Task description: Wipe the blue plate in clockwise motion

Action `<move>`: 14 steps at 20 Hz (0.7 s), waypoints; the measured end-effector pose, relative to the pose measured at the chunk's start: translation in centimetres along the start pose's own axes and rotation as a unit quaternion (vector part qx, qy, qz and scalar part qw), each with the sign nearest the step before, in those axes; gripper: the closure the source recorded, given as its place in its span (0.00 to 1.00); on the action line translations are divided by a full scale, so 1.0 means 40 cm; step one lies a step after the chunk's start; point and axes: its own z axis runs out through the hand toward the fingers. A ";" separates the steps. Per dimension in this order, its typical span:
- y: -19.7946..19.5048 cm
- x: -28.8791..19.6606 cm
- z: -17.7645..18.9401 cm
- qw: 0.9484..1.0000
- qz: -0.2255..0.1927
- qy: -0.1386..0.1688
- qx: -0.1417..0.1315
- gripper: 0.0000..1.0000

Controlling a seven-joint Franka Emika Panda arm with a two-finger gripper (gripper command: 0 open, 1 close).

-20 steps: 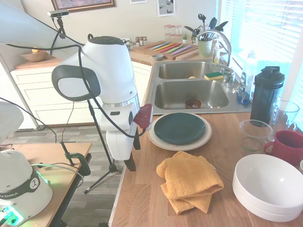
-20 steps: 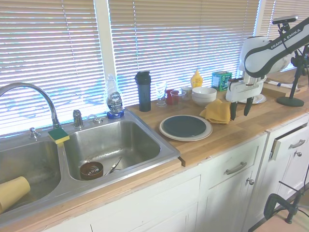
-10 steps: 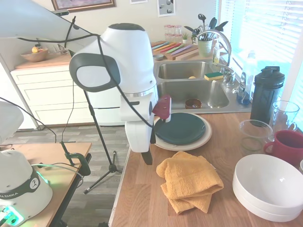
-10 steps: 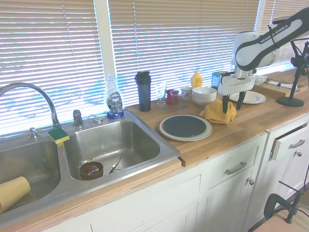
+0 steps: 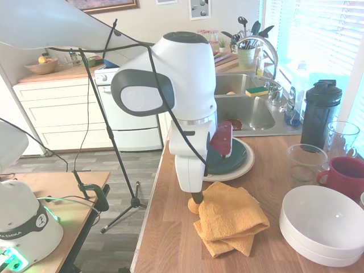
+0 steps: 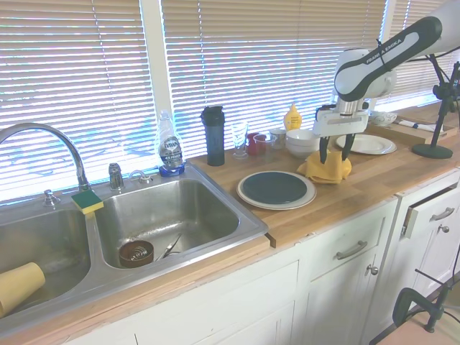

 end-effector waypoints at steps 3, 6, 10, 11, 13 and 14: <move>-0.008 0.022 0.015 1.000 0.011 -0.008 0.002 0.00; -0.021 0.031 0.031 0.999 0.022 -0.022 0.008 0.00; -0.032 0.033 0.067 0.999 0.030 -0.042 0.007 0.00; -0.035 0.031 0.081 0.998 0.030 -0.047 0.004 0.00; -0.044 0.028 0.104 0.998 0.030 -0.054 0.000 0.00; -0.047 0.026 0.113 0.998 0.029 -0.056 -0.002 0.00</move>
